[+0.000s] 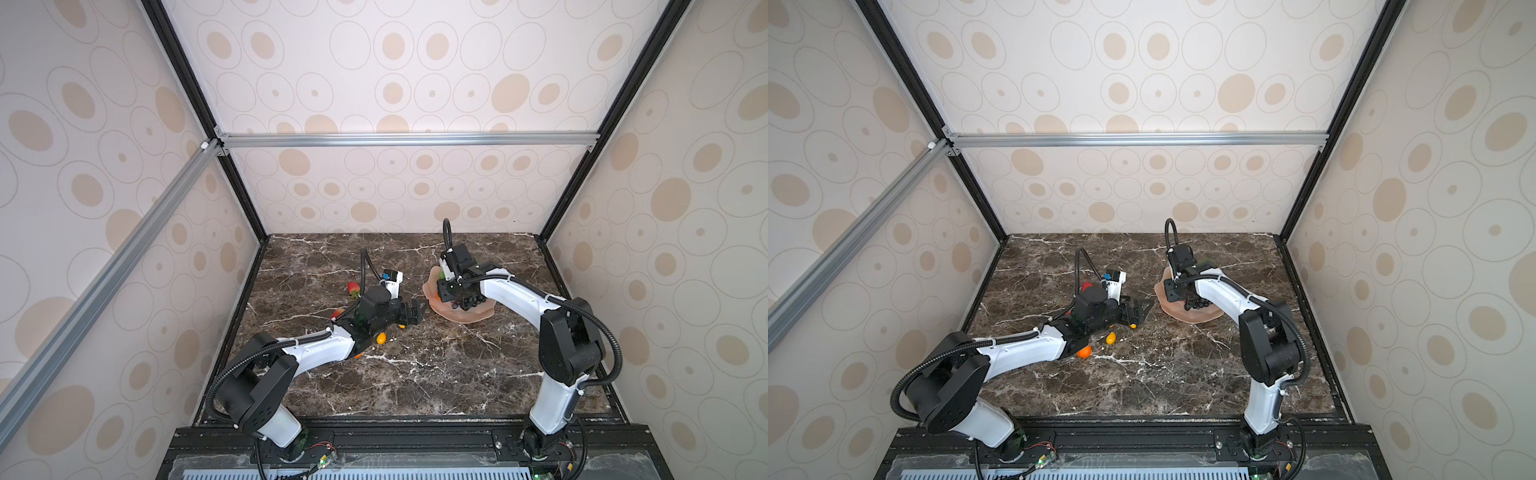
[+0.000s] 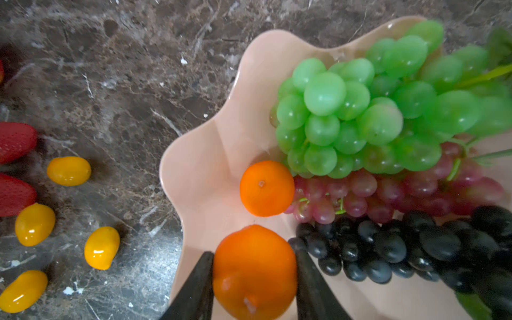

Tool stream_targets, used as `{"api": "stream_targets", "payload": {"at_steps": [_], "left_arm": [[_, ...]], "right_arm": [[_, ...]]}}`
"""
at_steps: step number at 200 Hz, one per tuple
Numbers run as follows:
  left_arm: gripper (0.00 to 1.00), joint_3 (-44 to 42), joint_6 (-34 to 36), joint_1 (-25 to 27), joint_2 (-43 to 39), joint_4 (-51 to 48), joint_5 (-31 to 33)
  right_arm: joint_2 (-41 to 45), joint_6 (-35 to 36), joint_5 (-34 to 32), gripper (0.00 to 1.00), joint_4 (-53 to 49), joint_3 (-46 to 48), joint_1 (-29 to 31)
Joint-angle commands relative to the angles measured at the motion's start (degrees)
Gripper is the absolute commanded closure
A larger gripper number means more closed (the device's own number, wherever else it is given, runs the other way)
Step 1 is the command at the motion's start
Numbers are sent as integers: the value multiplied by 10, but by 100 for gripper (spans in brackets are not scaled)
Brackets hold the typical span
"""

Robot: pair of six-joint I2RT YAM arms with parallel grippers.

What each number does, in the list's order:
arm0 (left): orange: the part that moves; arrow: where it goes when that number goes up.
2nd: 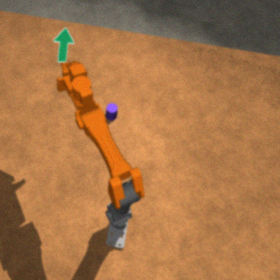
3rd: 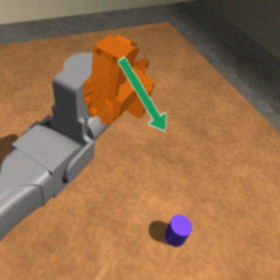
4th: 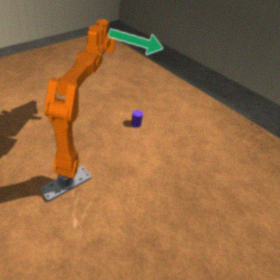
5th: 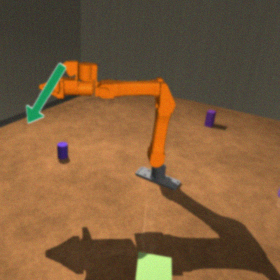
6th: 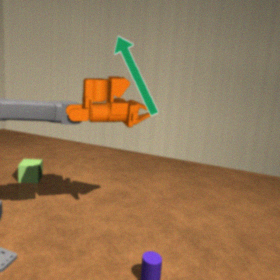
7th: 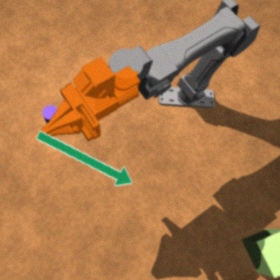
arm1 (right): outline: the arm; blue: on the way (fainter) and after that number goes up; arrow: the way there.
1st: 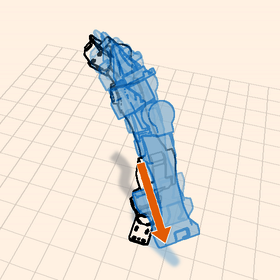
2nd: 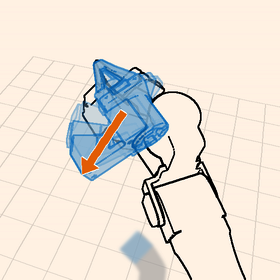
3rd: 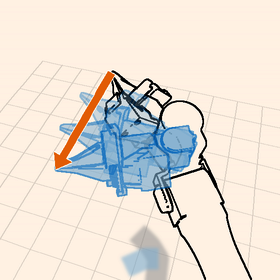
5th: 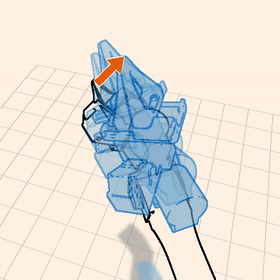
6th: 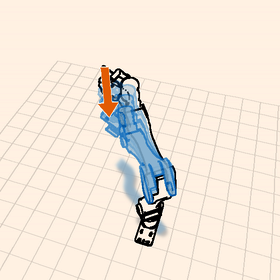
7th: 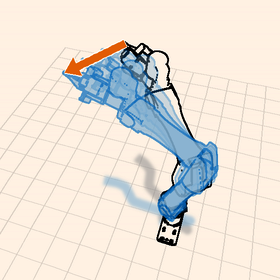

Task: Place and organize the fake fruits in the fruit bowl
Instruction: 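Carry the orange with the right gripper to the pink bowl, then open the right gripper to drop the orange beside the first orange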

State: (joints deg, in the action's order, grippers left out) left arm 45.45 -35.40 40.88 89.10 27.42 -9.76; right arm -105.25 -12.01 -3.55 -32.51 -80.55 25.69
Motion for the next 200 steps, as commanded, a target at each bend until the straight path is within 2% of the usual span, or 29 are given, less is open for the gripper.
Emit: {"api": "stream_targets", "payload": {"at_steps": [1,109,200], "left_arm": [[2,16,-6,3,2,14,-6],[2,18,-14,3,8,8,-3],[2,23,-16,3,10,1,-5]], "right_arm": [[-12,-7,-1,58,-29,-3,-1],[-72,-13,8,58,-45,-30,-8],[-91,-17,18,51,-40,-42,-15]]}}
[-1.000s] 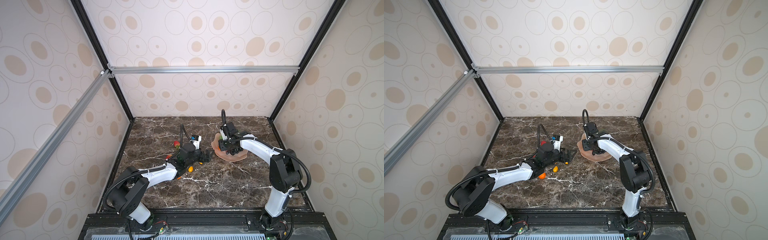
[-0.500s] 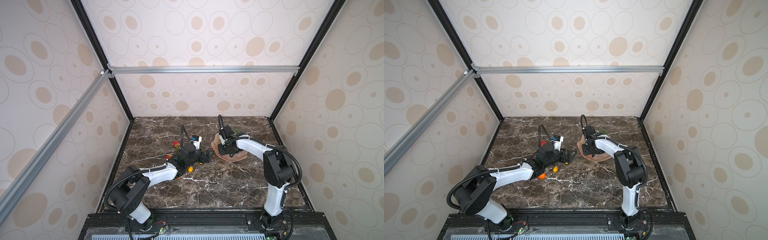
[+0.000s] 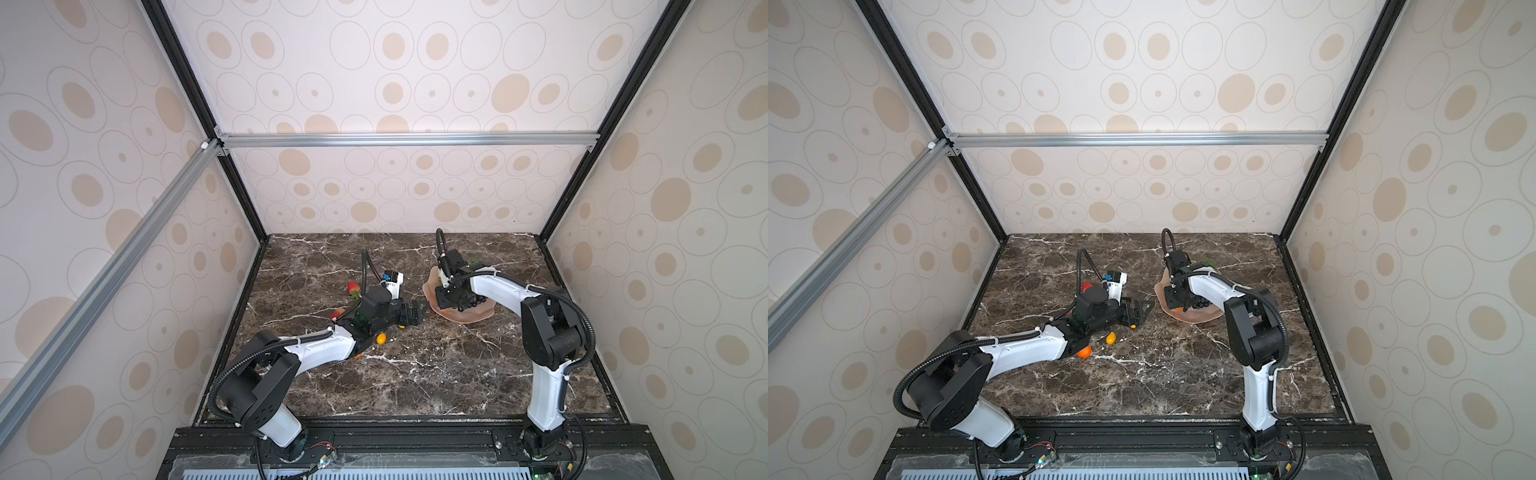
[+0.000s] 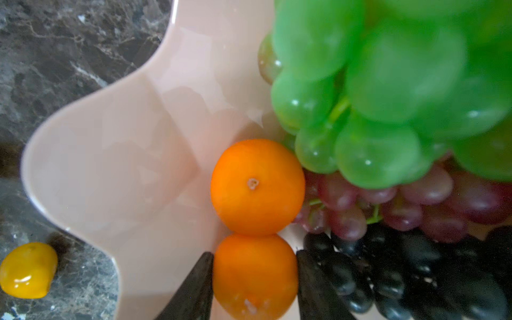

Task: Place and organize the fake fruits in the fruit bowl
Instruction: 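Open the right gripper to drop the orange beside the first orange, then move the right gripper back to the table fruit and lower onto an orange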

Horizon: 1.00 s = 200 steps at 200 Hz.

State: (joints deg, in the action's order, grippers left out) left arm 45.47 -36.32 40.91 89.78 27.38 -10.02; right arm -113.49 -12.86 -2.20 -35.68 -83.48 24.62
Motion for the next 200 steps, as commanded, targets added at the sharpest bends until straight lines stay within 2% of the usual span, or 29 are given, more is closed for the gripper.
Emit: {"api": "stream_targets", "payload": {"at_steps": [1,69,131,164,200], "left_arm": [[2,23,-7,3,3,2,-2],[2,16,-1,2,-14,-6,15],[2,-17,4,-13,-71,-13,48],[2,-53,7,-26,-123,-24,61],[2,-112,-9,-60,-192,-28,69]], "right_arm": [[-9,-8,5,51,-8,-13,-4],[27,-5,5,41,0,0,-4],[111,-8,-25,40,39,48,2],[147,0,20,41,71,65,20],[134,11,39,41,70,35,72]]}}
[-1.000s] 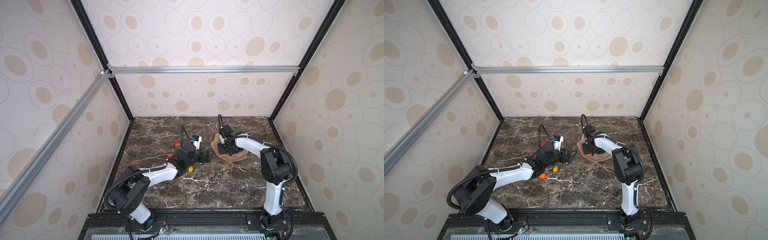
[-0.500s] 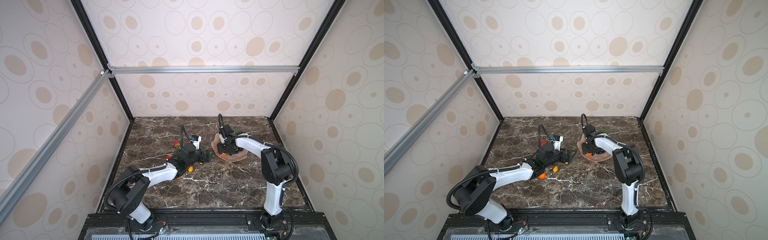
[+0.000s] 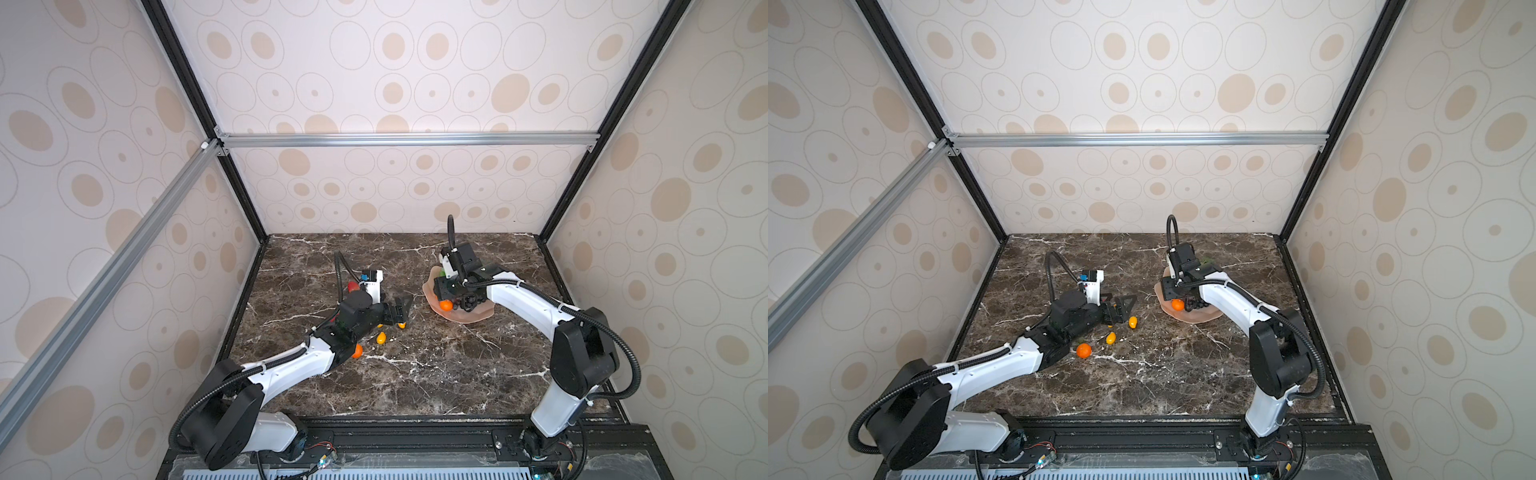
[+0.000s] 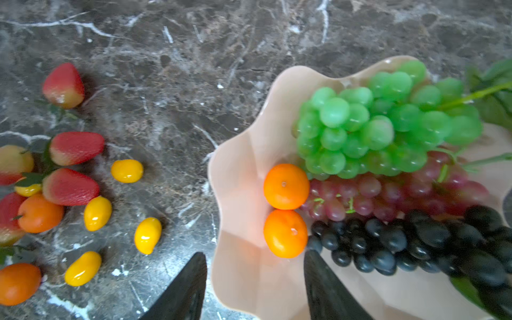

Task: Place and organize the fake fruits in the fruit bowl
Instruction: 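Move the right gripper back to the table fruit and lower onto an orange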

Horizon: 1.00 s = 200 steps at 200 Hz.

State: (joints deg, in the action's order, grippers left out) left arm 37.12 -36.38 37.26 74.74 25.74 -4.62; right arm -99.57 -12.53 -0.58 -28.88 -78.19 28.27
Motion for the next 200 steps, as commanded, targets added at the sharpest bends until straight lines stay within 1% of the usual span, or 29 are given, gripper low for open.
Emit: {"api": "stream_targets", "payload": {"at_steps": [1,44,56,71,93,124,158,179,200], "left_arm": [[2,-30,-8,-24,-44,-12,15],[2,-76,-12,-69,-153,-87,38],[2,-90,-15,-86,-184,-114,36],[2,-101,-25,-115,-215,-137,13],[2,-100,-32,-142,-252,-188,-4],[2,-65,-33,-188,-296,-284,-18],[2,-30,-21,-239,-297,-365,-55],[2,-18,-12,-270,-296,-398,-74],[2,-15,-9,-308,-301,-415,-102]], "right_arm": [[-6,8,23,41,2,-19,37],[-43,-9,43,42,8,-58,107],[-53,-12,43,42,14,-65,127],[-64,-16,38,42,13,-75,149],[-76,-32,45,42,23,-77,176],[-89,-51,78,42,40,-76,210],[-114,-58,79,42,36,-88,242],[-129,-55,70,42,25,-103,262],[-146,-54,78,43,22,-117,274]]}}
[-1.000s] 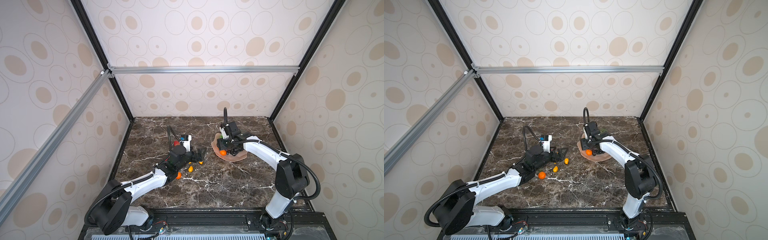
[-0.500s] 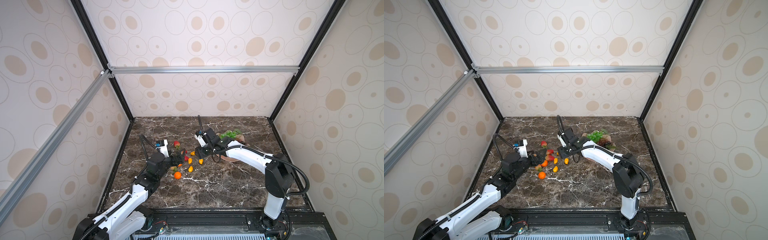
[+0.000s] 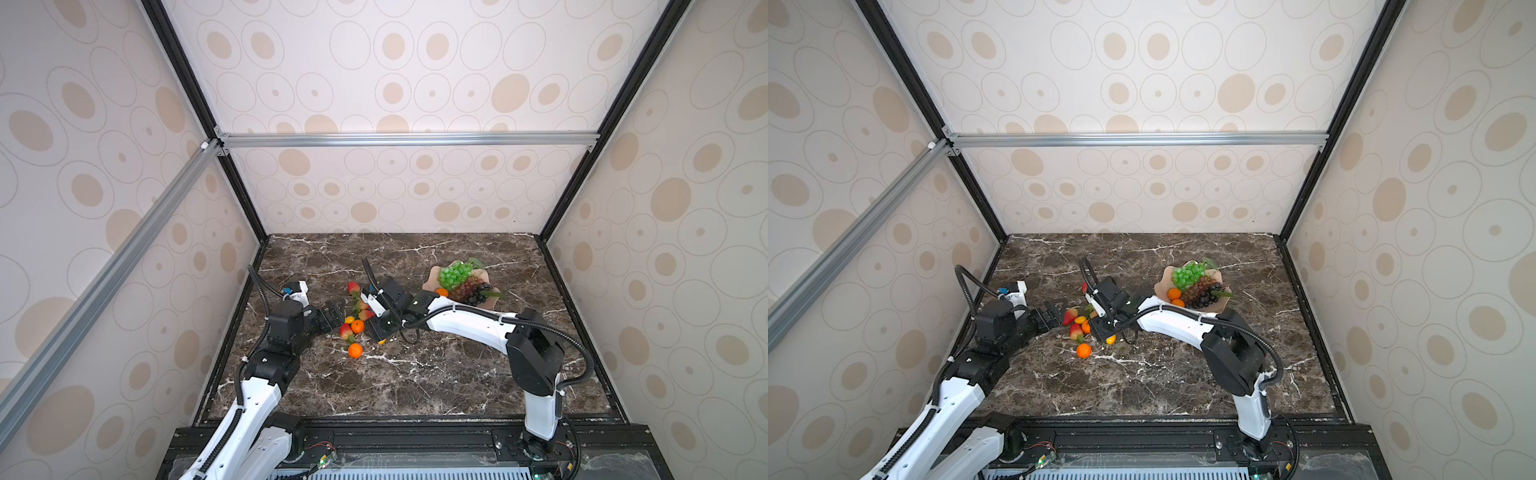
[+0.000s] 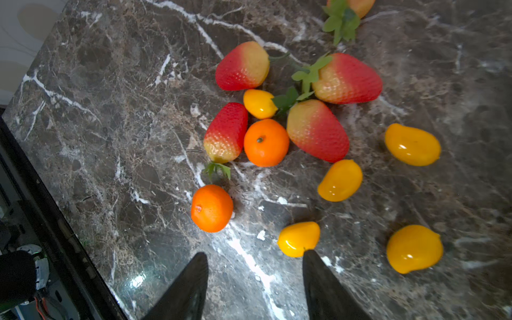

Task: Place and organize the fake fruits in the fruit bowl
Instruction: 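Move the right gripper back to the table fruit and lower onto an orange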

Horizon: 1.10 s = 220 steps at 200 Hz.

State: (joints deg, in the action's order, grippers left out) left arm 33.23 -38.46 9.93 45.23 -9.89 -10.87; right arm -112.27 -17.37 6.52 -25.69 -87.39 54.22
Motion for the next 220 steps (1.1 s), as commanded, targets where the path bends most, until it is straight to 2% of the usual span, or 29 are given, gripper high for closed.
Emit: {"api": "stream_targets", "payload": {"at_steps": [1,28,86,220], "left_arm": [[2,24,11,-37,-6,-59,-41],[2,11,-3,-85,-6,-58,-93],[2,-24,-22,-149,-20,-43,-144],[2,-46,-23,-160,-28,-13,-150]], "right_arm": [[-20,-6,8,43,-10,-26,15],[-53,5,8,43,-37,-64,35],[-122,11,-28,38,-92,-144,56],[-216,28,-21,39,-172,-251,65]]}}
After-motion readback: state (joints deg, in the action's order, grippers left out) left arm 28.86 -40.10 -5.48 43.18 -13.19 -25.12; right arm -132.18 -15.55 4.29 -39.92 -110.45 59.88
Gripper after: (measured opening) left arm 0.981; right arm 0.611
